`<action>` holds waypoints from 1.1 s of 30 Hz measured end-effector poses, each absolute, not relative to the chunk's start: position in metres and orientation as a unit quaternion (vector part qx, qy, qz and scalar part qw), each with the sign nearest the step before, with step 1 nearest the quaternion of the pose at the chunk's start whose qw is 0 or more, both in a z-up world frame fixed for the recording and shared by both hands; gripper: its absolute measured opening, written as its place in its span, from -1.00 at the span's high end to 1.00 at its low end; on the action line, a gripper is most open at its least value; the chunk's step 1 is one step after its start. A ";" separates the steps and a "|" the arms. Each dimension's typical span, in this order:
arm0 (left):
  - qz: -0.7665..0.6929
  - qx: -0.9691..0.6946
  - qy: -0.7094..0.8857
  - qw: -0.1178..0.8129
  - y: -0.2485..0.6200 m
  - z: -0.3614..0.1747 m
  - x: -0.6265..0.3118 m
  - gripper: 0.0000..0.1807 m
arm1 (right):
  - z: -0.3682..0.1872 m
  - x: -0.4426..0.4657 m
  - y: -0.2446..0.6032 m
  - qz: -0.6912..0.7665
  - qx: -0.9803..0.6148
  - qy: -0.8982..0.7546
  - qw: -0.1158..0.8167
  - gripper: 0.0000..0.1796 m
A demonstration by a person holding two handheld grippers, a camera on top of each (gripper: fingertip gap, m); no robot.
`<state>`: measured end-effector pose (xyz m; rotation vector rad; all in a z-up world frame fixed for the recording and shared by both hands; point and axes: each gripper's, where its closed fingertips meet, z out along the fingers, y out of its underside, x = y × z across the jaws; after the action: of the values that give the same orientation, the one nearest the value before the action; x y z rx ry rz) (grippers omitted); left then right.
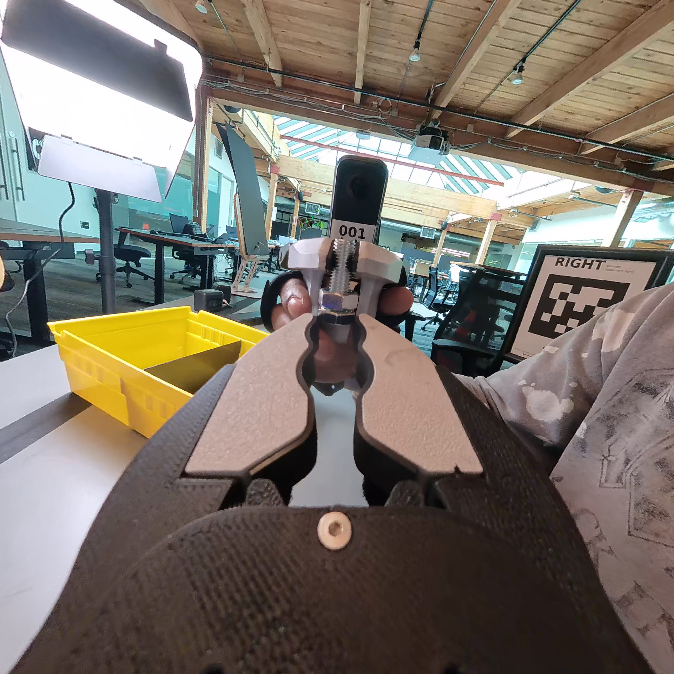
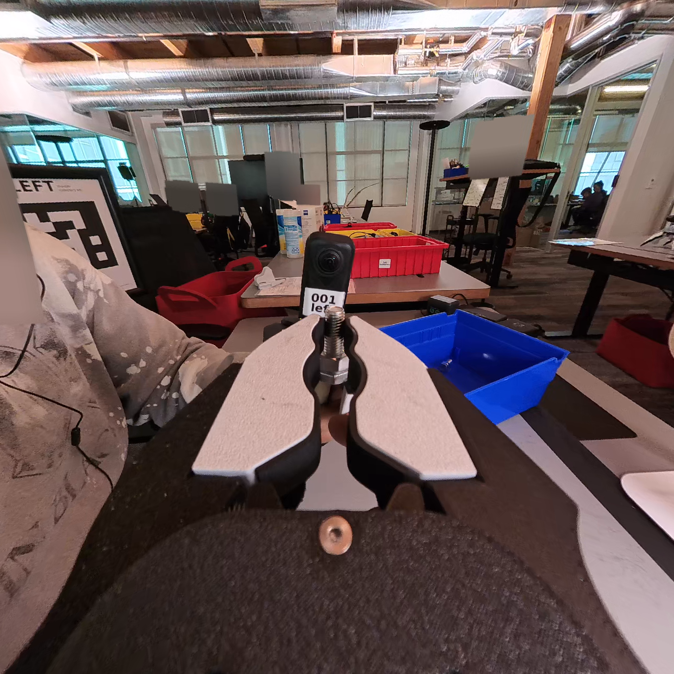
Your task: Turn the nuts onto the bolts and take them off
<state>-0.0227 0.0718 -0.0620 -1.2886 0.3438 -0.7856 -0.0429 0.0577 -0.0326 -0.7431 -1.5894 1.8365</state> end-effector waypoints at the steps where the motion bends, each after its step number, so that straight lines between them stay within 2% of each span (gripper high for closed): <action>1: -0.353 -0.581 0.153 0.718 0.072 -0.062 -0.023 0.81 | -0.033 -0.043 0.058 0.690 -0.280 -0.597 0.298 0.89; 33: -0.358 -0.559 0.145 0.734 0.068 -0.053 -0.024 0.80 | -0.026 -0.043 0.054 0.718 -0.259 -0.569 0.305 0.90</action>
<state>-0.0236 0.0676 -0.0525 -1.2283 0.3193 -0.7871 -0.0429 0.0540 -0.0258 -0.6859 -1.5069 1.9011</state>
